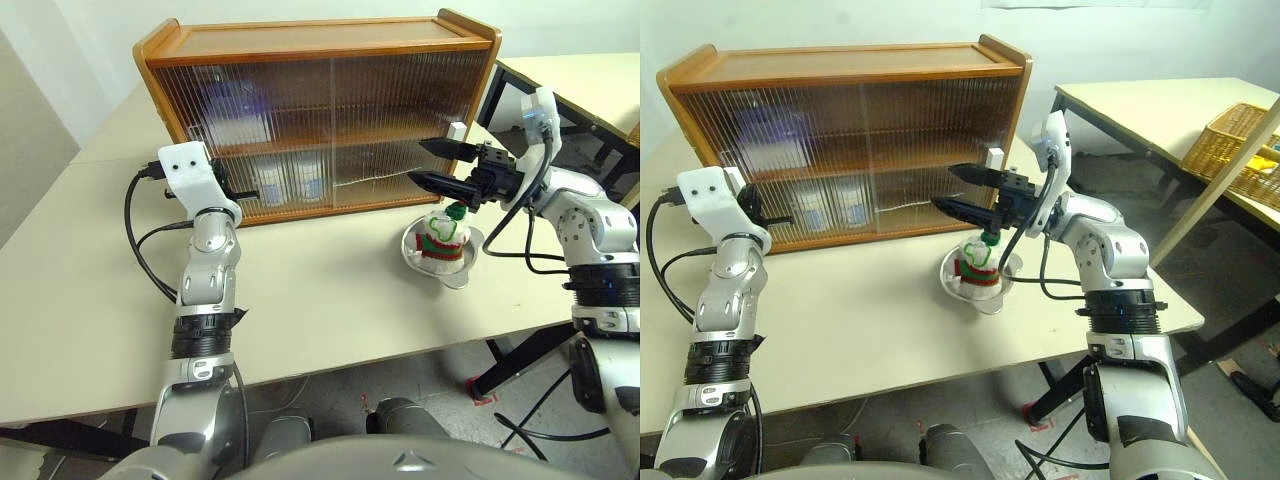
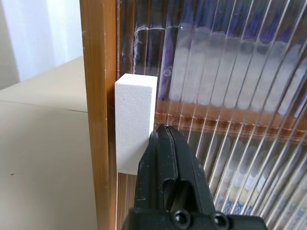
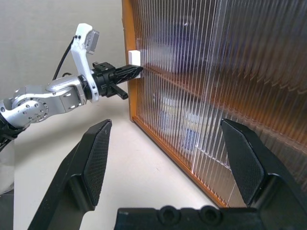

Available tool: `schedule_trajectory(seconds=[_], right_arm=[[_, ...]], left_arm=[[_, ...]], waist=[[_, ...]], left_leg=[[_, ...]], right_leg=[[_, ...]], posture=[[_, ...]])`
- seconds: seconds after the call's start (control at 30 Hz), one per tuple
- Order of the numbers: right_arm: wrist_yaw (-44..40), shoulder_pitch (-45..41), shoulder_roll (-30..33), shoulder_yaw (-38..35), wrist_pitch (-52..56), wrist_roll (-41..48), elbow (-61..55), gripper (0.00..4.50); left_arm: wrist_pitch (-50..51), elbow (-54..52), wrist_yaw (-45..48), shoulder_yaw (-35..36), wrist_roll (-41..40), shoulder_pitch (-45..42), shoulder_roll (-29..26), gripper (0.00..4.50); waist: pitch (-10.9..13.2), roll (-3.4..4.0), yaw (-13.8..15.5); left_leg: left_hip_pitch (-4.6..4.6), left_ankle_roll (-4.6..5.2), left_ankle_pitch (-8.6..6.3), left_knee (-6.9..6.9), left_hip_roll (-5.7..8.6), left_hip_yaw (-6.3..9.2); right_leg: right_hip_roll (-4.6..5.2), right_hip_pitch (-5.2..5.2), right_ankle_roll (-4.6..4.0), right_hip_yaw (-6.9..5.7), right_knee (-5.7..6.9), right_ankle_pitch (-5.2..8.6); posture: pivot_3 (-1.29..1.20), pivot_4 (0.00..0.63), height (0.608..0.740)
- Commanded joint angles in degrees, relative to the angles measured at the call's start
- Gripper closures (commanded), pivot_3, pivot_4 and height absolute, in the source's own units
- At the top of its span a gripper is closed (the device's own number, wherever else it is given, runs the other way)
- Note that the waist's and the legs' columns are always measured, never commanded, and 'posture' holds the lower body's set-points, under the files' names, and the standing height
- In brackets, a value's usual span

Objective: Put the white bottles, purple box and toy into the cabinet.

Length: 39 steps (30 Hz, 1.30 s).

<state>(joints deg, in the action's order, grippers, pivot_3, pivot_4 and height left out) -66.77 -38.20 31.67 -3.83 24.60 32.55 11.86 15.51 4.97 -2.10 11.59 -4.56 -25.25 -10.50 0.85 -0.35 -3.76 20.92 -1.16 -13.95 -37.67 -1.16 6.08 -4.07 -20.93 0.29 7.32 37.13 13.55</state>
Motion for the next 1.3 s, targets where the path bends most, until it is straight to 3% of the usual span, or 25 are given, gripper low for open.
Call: schedule_trajectory(seconds=[0.03, 0.17, 0.23, 0.37, 0.47, 0.77, 1.07, 1.3], right_arm=[[0.16, -1.34, -0.18, 0.11, -0.56, -0.88, 0.46, 0.0], [0.2, -1.29, 0.02, -0.07, -0.67, -0.88, 0.61, 0.0], [0.63, -0.95, 0.33, -0.45, -1.54, -1.37, 0.93, 0.0], [1.93, -0.52, 0.61, -1.48, -2.98, -2.05, 2.23, 0.18], [2.58, 0.12, 1.08, -1.99, -3.76, -2.17, 2.59, 0.95], [5.51, 1.26, 2.47, -4.37, -8.06, -4.44, 7.05, 4.46], [7.88, -1.53, 5.07, -5.71, -15.99, -9.77, 19.36, 4.46], [13.09, -10.45, 5.03, -5.1, -26.07, -16.22, 37.96, 4.46]], left_arm=[[-0.59, -1.38, 12.32, -6.51, -3.49, -0.05, -0.73, 3.61], [0.88, -4.14, 22.9, -9.52, -8.19, 0.37, -2.08, 2.16], [2.97, -6.79, 32.09, -10.68, -12.84, 1.07, -5.38, 1.39], [5.51, -8.55, 41.33, -9.49, -17.84, 1.73, -11.72, 0.03], [7.92, -8.72, 46.42, -7.12, -22.37, 1.56, -15.83, 0.0], [11.59, -7.63, 57.48, -4.39, -28.87, 1.48, -23.8, 0.0], [14.21, -9.39, 60.76, -3.21, -32.0, 3.48, -26.45, 0.0], [14.24, -10.44, 60.01, -2.61, -32.43, 4.59, -26.27, 0.0]], waist=[[0.04, -0.02, 0.8], [0.03, -0.05, 1.06], [0.02, -0.05, 1.06], [-0.01, 0.0, 0.89], [-0.01, 0.01, 0.96], [-0.02, 0.03, 0.93], [-0.06, 0.12, 0.63], [-0.12, 0.31, 0.47]], left_leg=[[0.07, -0.21, -0.12, -0.03, 0.0, 0.03], [0.44, -0.38, -0.23, -0.14, -0.01, 0.07], [0.81, 0.14, 0.07, -0.22, -0.11, 0.07], [1.11, 0.25, -0.09, -0.1, -0.2, -0.02], [1.1, 0.48, -0.23, -0.08, -0.26, -0.03], [1.08, 0.79, -0.29, -0.23, -0.34, 0.5], [1.02, 0.85, -0.25, -0.23, -0.63, 0.99], [0.98, 0.94, -0.2, -0.12, -1.14, 1.01]], right_leg=[[0.03, -0.01, 0.0, 0.04, 0.0, 0.0], [0.16, -0.26, -0.09, 0.31, -0.03, 0.07], [0.09, -0.62, -0.13, 0.52, -0.05, 0.09], [-0.07, -1.14, -0.71, 0.3, 0.04, -0.07], [-0.16, -1.15, -0.36, 0.0, 0.07, -0.12], [0.05, -1.06, -0.68, 0.24, 0.05, 0.07], [-0.08, -1.09, -0.69, 0.32, 0.06, 0.02], [-0.16, -1.14, -0.68, 0.18, 0.06, -0.03]], posture=[[-0.09, 0.0, 0.74], [-0.09, 0.0, 0.74], [-0.09, 0.0, 0.74], [-0.1, 0.0, 0.74], [-0.1, 0.0, 0.74], [-0.11, 0.0, 0.74], [-0.09, 0.0, 0.74], [-0.07, 0.0, 0.74]])
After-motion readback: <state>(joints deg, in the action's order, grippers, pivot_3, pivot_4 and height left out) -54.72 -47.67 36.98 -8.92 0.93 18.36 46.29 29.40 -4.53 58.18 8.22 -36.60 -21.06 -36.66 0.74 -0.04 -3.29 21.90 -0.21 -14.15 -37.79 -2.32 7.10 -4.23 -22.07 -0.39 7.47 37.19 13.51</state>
